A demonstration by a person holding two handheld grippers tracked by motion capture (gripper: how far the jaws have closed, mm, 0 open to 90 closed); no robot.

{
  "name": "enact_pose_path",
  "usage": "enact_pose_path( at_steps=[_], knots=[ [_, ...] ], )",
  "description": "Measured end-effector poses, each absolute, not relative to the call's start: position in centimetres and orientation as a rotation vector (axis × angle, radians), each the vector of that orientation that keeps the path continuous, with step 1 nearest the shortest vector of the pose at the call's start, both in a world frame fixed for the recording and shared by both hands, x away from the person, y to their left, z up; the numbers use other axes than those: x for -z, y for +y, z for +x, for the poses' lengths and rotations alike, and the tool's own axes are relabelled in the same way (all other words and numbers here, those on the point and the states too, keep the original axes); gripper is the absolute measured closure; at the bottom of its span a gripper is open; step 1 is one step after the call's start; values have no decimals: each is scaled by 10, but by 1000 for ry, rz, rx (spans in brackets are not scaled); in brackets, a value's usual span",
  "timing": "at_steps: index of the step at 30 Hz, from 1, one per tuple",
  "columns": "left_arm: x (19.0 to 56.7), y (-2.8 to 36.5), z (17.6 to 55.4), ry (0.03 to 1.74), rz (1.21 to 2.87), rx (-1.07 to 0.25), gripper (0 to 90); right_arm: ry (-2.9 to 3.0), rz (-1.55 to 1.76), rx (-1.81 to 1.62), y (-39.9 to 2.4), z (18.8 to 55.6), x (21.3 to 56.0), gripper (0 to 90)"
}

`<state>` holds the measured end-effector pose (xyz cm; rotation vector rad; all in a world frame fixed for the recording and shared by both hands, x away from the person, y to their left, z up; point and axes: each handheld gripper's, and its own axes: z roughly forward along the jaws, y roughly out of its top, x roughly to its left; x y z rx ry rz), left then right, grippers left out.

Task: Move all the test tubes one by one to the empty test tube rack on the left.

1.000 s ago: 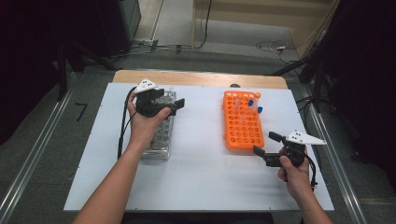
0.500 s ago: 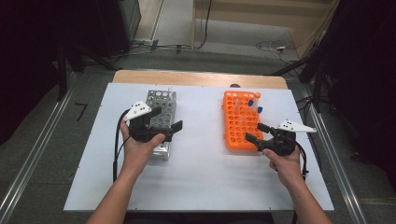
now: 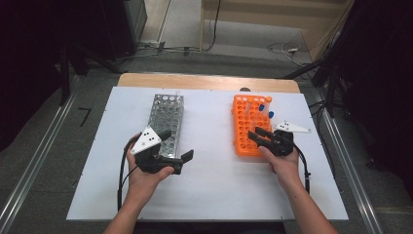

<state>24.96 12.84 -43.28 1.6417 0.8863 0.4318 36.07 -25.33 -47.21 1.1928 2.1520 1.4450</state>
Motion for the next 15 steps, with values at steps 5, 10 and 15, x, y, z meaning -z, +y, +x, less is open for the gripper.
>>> enact_pose_path(
  at_steps=[5, 10, 15],
  knots=[
    [438, 126, 251, 901, 1648, -410, 0, 2137, 1228, -1410, -245, 365, 480, 617],
    [439, 123, 250, 902, 1655, -411, 0, 2103, 1226, -1346, -237, 366, 483, 645],
    [440, 122, 251, 905, 1658, -407, 0, 2059, 1215, -1301, -229, 366, 485, 725]
  ],
)
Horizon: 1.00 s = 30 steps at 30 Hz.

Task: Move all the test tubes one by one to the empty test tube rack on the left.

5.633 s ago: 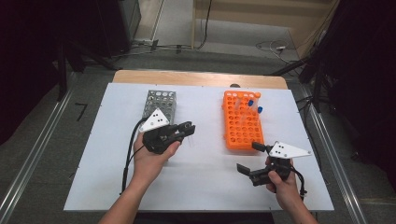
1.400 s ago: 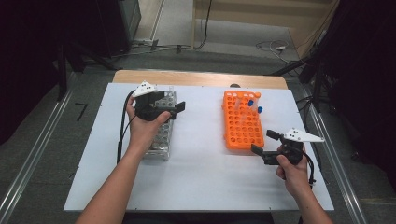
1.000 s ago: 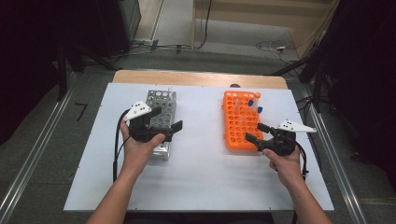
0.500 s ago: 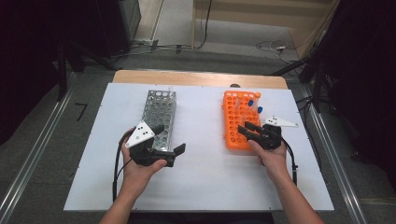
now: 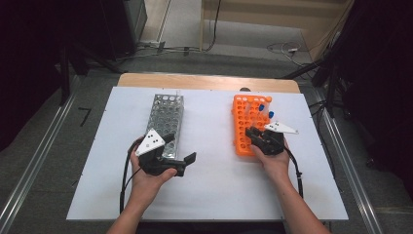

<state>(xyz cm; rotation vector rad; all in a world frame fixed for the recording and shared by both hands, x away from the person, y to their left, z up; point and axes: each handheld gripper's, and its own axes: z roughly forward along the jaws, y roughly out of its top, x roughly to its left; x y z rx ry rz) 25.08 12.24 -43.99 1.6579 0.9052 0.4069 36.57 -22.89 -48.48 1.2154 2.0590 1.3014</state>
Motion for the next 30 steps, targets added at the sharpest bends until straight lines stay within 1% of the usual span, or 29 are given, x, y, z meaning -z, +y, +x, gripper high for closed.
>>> enact_pose_path(
  at_steps=[7, 14, 22, 30],
  knots=[
    [441, 120, 251, 905, 1657, -397, 0, 2045, 1186, -1296, -229, 363, 483, 739],
    [440, 116, 251, 882, 1662, -382, 5, 1987, 1143, -1385, -238, 355, 465, 741],
    [437, 110, 250, 865, 1667, -373, 5, 2039, 1054, -1461, -238, 336, 445, 741],
    [435, 103, 247, 846, 1675, -362, 12, 2136, 981, -1526, -232, 312, 440, 740]
  ],
)
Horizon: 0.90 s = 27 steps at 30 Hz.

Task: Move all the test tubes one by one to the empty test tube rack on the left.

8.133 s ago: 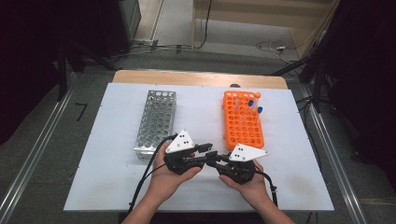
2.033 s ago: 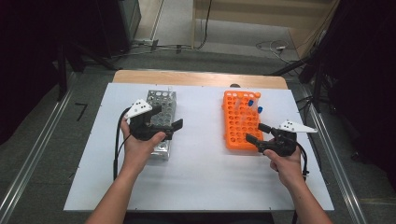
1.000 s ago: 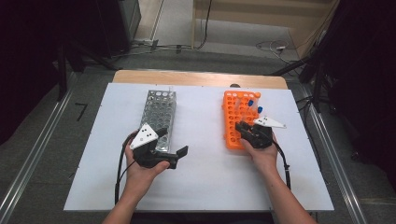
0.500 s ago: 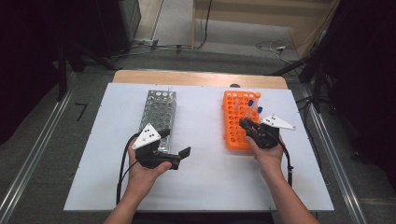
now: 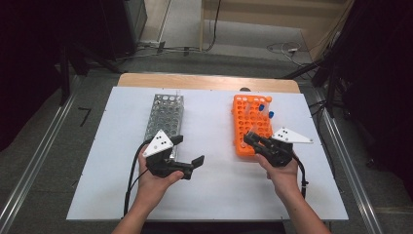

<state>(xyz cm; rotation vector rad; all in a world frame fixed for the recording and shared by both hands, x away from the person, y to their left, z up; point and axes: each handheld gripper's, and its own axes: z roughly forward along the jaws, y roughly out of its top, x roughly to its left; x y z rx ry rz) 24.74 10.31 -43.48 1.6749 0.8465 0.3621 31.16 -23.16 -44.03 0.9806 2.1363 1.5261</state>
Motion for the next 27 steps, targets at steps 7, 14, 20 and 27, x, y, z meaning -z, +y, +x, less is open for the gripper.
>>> enact_pose_path(
  at_steps=[7, 14, 20, 27],
  knots=[
    [433, 99, 246, 833, 1682, -353, 13, 2216, 914, -1544, -225, 293, 441, 741],
    [432, 91, 244, 815, 1688, -339, 13, 2279, 838, -1584, -211, 280, 445, 740],
    [429, 88, 243, 802, 1684, -335, 32, 2322, 796, -1581, -202, 275, 449, 741],
    [428, 76, 241, 771, 1709, -305, 71, 2382, 739, -1561, -186, 267, 454, 741]
  ],
)
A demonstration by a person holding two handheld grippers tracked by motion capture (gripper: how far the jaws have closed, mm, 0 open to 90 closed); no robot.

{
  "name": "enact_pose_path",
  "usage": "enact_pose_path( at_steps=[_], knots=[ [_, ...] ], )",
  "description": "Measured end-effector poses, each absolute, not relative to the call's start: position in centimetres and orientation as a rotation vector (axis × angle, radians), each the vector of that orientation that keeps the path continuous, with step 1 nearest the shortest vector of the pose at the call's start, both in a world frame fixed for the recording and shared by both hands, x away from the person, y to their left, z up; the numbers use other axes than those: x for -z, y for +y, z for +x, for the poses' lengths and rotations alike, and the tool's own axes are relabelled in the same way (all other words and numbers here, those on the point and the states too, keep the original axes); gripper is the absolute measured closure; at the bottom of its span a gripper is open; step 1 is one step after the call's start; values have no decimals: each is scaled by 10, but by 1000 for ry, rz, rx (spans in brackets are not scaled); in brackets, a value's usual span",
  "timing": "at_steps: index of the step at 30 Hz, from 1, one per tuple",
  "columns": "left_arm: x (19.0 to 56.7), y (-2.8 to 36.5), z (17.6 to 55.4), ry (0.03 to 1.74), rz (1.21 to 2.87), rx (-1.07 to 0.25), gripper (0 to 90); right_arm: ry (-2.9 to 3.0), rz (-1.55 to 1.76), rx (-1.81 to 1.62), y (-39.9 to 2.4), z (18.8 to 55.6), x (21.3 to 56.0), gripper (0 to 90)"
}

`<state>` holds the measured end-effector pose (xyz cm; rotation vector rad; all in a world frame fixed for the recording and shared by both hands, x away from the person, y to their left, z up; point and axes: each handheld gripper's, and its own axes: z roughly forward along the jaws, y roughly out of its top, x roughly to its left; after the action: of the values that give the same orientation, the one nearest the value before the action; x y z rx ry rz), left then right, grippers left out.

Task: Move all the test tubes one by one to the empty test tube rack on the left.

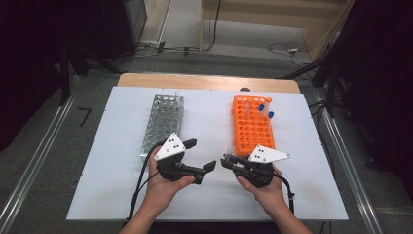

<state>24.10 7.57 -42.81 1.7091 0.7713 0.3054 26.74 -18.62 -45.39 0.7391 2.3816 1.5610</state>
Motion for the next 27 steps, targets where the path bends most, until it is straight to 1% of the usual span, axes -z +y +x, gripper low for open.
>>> enact_pose_path(
  at_steps=[10, 11, 12, 18, 23, 27],
  knots=[
    [428, 60, 238, 751, 1732, -316, 362, 2424, 686, -1547, -171, 260, 456, 741],
    [428, 59, 238, 748, 1734, -318, 362, 2426, 682, -1550, -170, 260, 456, 741],
    [429, 56, 238, 740, 1741, -313, 423, 2435, 675, -1548, -167, 259, 456, 741],
    [431, 50, 236, 705, 1773, -323, 627, 2449, 644, -1557, -161, 255, 454, 741],
    [431, 47, 234, 682, 1774, -320, 738, 2451, 642, -1556, -161, 254, 453, 741],
    [431, 48, 234, 679, 1779, -337, 757, 2458, 644, -1558, -161, 254, 454, 741]
  ],
)
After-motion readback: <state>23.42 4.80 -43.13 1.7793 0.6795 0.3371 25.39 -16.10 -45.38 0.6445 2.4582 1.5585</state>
